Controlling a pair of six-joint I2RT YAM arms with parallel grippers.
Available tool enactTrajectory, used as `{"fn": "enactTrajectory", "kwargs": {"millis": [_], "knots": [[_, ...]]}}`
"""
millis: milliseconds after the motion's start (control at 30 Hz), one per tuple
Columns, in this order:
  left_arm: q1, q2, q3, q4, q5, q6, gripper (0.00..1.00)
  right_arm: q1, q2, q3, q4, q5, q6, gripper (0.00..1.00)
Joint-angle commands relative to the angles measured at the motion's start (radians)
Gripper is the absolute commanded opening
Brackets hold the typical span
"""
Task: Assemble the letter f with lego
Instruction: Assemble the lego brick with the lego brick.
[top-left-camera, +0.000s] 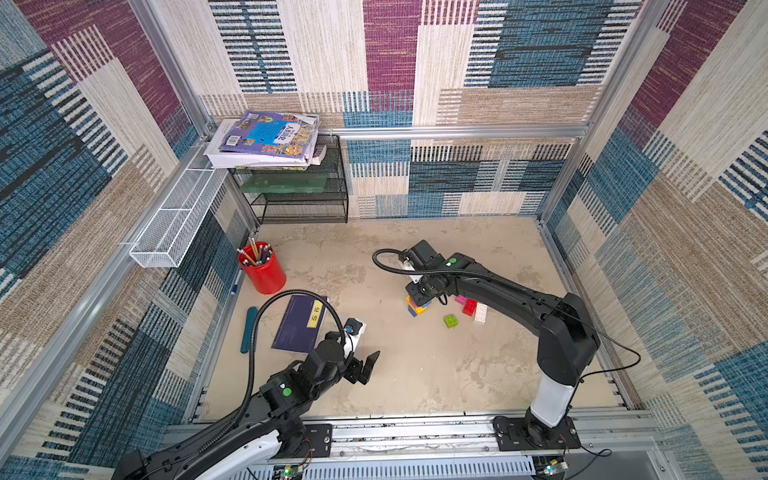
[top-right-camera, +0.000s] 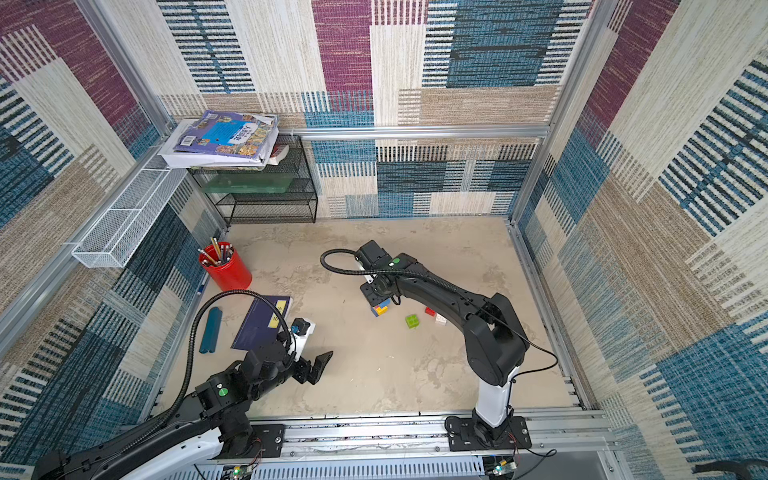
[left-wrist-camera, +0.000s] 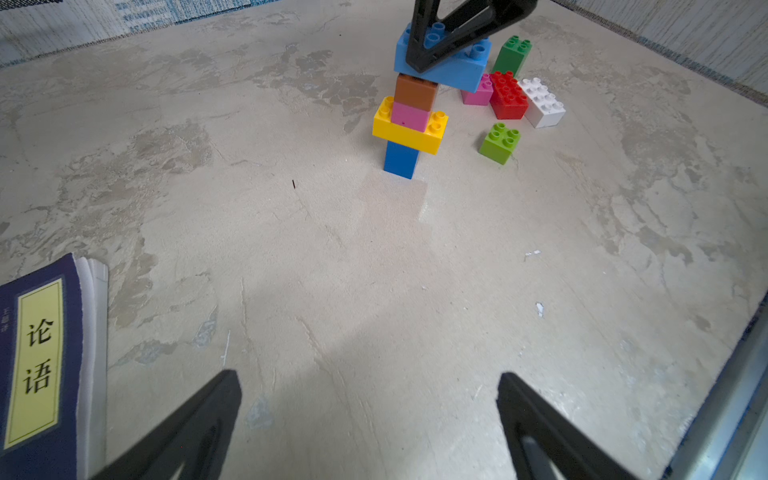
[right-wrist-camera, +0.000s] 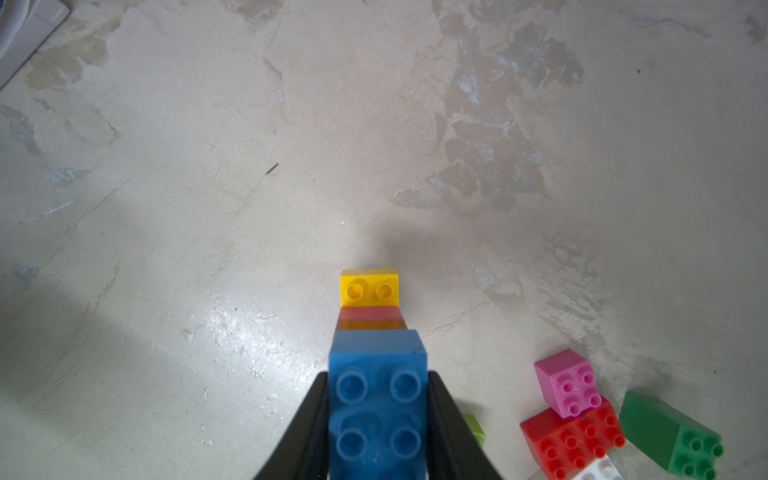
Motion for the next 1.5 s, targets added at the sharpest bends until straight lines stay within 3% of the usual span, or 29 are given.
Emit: {"fn": "enactTrajectory", "kwargs": {"millis": [0, 1467], "knots": [[-0.001, 0.001, 0.005, 0.015, -0.007, 0.002, 0.99, -0.001, -0.025, 0.009, -0.025, 0.0, -0.005, 0.32], [-0.001, 0.001, 0.005, 0.014, -0.004, 0.0, 0.99, 0.007, -0.002, -0.036, -0.015, -0.02, -0.015, 0.31]]}}
